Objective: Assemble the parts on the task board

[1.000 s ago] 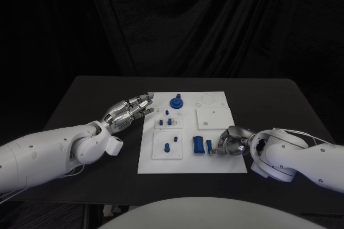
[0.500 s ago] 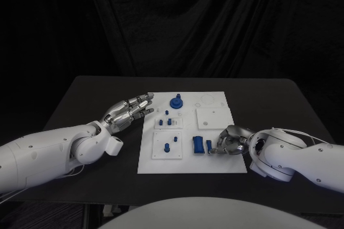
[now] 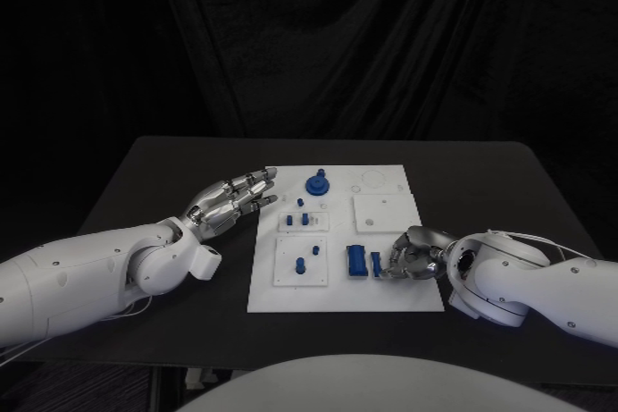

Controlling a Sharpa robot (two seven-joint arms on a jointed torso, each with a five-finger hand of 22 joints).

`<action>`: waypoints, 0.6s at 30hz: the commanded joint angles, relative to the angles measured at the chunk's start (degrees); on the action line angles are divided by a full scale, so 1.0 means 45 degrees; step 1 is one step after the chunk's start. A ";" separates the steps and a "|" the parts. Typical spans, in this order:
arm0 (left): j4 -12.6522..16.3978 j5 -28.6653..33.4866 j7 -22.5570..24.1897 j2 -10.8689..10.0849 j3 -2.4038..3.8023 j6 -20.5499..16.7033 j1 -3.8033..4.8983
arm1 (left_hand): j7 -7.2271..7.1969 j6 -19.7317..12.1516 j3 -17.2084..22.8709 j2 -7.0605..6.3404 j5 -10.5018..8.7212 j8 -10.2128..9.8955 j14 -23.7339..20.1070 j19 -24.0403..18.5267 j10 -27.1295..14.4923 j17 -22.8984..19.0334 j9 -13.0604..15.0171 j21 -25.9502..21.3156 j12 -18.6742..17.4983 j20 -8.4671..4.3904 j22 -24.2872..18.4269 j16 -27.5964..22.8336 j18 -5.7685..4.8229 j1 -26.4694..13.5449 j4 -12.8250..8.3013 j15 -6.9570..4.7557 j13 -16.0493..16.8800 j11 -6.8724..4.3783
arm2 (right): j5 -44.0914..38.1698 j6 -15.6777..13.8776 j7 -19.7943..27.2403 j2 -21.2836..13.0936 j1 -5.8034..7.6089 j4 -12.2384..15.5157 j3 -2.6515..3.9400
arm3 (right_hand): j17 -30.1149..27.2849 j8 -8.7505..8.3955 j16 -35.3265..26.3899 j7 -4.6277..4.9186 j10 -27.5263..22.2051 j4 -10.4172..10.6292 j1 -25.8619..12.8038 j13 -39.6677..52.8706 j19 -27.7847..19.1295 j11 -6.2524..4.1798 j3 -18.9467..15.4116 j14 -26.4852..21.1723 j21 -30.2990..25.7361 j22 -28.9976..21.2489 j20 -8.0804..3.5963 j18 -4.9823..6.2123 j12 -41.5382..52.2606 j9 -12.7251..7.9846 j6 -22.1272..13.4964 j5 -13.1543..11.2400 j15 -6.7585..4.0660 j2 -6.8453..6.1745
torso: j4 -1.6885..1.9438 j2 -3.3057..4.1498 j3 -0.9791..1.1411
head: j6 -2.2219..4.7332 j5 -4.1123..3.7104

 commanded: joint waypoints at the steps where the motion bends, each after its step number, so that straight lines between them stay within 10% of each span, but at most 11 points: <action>1: 0.0023 0.0058 0.0119 0.0018 0.0012 0.0150 -0.0021 | 0.0073 0.0000 -0.0008 0.0000 0.0070 0.0079 0.0015 0.0081 -0.0034 0.0012 0.0011 0.0049 0.0044 -0.0008 -0.0011 0.0014 0.0089 0.0075 -0.0052 -0.0019 0.0015 -0.0036 | -0.0097 0.0293 -0.0048 0.0012 -0.0036 0.0001 0.0002 | 0.1363 0.0065 0.0008 -0.0072 0.1325 -0.0103 0.0183 0.3355 0.0481 -0.0081 -0.0024 0.0983 -0.0078 0.2743 -0.0081 0.0254 0.0033 0.0025 0.0047 -0.0067 -0.0102 -0.0052 | 0.0006 -0.0005 -0.0001 | -0.0003 -0.0011; 18: 0.0035 0.0058 0.0136 0.0004 0.0012 0.0135 -0.0022 | 0.0103 0.0026 0.0009 0.0018 0.0083 0.0090 0.0013 0.0081 -0.0025 0.0012 0.0014 0.0048 0.0062 -0.0011 -0.0013 0.0013 0.0091 0.0071 -0.0069 -0.0035 0.0018 -0.0011 | -0.0099 0.0191 0.0059 -0.0040 -0.0057 0.0028 0.0003 | 0.1356 0.0233 0.0005 -0.0105 0.1325 -0.0018 0.0213 0.3355 0.0455 -0.0123 -0.0473 0.0978 -0.0126 0.2730 -0.0118 0.0262 0.0033 0.0129 0.0135 -0.0065 -0.0124 -0.0399 | 0.0006 -0.0002 -0.0001 | -0.0003 0.0010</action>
